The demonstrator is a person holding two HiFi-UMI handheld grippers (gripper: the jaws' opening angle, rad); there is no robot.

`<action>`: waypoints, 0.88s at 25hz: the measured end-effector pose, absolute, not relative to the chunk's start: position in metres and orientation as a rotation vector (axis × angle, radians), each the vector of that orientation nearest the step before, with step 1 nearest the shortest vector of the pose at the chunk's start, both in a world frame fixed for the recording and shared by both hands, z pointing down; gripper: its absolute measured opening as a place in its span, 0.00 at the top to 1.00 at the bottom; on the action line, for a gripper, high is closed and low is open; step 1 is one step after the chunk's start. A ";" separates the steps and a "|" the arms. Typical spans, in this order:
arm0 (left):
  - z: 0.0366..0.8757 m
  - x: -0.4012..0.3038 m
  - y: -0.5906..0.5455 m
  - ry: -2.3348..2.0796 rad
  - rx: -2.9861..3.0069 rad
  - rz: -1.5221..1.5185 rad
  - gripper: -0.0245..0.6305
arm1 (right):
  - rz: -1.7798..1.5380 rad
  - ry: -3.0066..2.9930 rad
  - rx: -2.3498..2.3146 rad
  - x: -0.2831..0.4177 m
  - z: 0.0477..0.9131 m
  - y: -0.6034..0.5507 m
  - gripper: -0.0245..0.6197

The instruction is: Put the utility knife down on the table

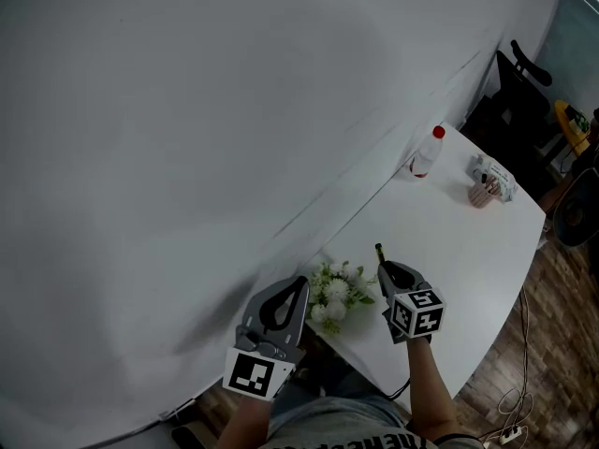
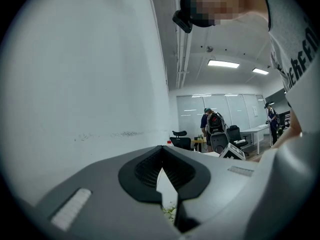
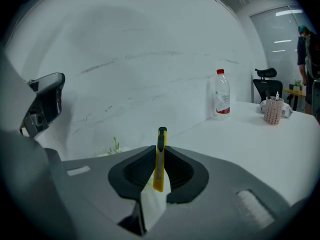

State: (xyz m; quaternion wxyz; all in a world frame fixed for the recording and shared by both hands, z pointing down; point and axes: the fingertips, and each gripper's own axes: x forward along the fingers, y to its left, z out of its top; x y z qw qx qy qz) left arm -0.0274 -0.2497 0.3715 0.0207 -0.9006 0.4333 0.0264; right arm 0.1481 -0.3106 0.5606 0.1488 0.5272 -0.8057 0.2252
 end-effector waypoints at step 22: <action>0.383 -0.040 -0.252 1.413 -2.777 0.014 0.94 | 0.713 -2.076 1.363 0.153 0.647 -0.321 0.88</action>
